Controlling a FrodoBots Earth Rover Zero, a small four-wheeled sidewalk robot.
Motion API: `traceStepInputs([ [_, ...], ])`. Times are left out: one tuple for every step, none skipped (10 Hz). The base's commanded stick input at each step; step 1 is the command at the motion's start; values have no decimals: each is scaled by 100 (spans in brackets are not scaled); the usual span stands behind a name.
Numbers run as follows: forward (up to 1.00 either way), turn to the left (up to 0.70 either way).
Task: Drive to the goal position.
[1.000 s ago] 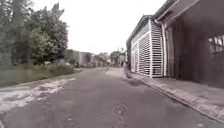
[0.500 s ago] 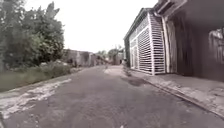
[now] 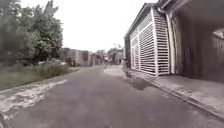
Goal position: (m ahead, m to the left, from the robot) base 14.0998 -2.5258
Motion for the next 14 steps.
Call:
traceStepInputs([
  [70,35],
  [70,35],
  [70,35],
  [70,33],
  [70,9],
  [70,0],
  [70,0],
  [70,0],
  [70,0],
  [70,0],
  [70,0],
  [70,0],
  [70,0],
  [70,0],
])
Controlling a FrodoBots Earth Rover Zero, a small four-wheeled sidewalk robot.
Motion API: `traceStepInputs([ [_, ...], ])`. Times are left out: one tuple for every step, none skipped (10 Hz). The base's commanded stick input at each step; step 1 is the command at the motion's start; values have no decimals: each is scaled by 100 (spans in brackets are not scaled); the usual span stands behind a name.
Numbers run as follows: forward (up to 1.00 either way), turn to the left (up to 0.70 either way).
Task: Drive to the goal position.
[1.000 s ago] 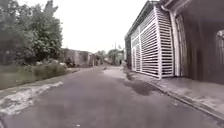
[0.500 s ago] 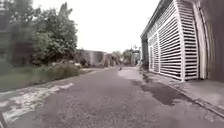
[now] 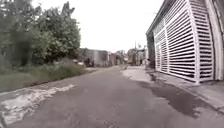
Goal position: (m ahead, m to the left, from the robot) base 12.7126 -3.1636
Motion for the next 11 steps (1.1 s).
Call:
traceStepInputs([
  [70,0],
  [70,0],
  [70,0],
  [70,0],
  [70,0],
  [70,0],
  [70,0],
  [70,0],
  [70,0],
  [70,0],
  [70,0],
])
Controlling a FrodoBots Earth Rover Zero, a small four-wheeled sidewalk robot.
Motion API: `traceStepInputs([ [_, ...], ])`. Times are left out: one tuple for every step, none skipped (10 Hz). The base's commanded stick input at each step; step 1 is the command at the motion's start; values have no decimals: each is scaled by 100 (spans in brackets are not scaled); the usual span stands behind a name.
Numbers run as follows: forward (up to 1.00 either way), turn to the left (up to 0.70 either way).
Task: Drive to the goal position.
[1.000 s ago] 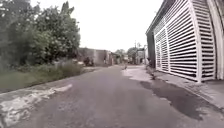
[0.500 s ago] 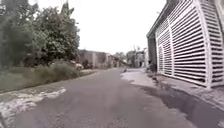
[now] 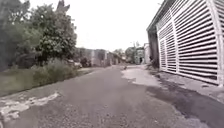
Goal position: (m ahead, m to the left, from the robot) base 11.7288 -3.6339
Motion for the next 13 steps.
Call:
traceStepInputs([
  [70,0],
  [70,0],
  [70,0],
  [70,0],
  [70,0],
  [70,0],
  [70,0],
  [70,0],
  [70,0],
  [70,0],
  [70,0],
  [70,0],
  [70,0],
])
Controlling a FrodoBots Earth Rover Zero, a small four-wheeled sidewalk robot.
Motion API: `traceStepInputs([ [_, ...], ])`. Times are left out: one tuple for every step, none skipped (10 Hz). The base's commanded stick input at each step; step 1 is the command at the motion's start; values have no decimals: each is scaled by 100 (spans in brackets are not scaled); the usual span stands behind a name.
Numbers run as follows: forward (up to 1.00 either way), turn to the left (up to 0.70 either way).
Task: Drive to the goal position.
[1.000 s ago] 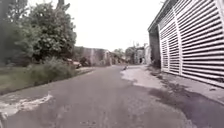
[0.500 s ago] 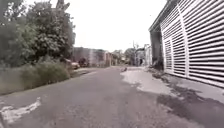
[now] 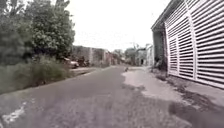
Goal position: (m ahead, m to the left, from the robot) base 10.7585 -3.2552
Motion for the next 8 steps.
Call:
traceStepInputs([
  [70,0],
  [70,0],
  [70,0],
  [70,0],
  [70,0],
  [70,0],
  [70,0],
  [70,0],
])
